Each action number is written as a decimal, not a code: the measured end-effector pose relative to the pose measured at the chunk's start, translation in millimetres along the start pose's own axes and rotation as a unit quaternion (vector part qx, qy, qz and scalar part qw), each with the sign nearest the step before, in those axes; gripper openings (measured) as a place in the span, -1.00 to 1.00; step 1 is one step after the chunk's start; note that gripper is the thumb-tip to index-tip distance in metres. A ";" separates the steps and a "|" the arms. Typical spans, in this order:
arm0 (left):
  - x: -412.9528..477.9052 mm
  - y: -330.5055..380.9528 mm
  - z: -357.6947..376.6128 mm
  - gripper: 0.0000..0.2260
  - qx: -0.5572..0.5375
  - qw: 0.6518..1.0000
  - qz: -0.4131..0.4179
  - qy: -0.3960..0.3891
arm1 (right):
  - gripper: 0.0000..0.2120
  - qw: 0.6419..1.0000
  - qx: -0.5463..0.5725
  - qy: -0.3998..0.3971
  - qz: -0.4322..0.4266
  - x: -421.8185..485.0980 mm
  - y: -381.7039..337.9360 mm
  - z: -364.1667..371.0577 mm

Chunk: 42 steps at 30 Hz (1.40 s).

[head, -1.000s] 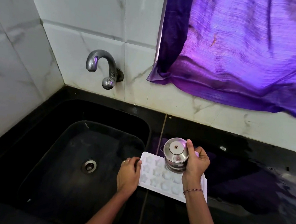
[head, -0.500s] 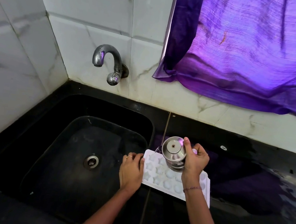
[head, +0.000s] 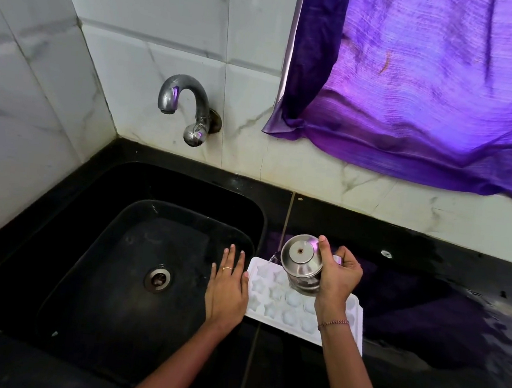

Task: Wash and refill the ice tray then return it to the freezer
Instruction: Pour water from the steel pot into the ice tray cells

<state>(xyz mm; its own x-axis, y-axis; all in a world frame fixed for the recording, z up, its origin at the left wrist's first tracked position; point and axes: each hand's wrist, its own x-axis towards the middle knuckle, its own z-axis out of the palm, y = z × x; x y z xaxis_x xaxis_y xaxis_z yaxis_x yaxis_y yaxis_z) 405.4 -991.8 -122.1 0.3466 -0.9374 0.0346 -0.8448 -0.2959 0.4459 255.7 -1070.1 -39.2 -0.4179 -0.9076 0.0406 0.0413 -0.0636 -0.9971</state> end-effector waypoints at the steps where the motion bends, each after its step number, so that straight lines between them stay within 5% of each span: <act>1: 0.0 0.0 -0.1 -0.56 -0.001 1.000 0.000 -0.001 | -0.49 1.000 0.000 0.002 0.001 0.4 0.2 0.0; 22: -1.2 4.1 -6.5 -0.54 0.006 1.000 0.011 0.006 | -0.52 0.992 0.076 0.026 0.098 7.1 3.6 -8.7; 42: -2.8 6.3 -11.2 -0.53 0.015 1.000 0.017 -0.002 | -0.50 0.999 0.035 0.031 0.026 10.8 -8.4 -40.1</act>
<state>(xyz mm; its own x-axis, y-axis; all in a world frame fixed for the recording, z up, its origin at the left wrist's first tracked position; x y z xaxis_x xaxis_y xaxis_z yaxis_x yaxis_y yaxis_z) 403.7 -989.0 -109.4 0.3167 -0.9474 0.0459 -0.8680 -0.2700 0.4167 214.4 -1062.8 -33.0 -0.4682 -0.8834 -0.0174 0.1276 -0.0481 -0.9907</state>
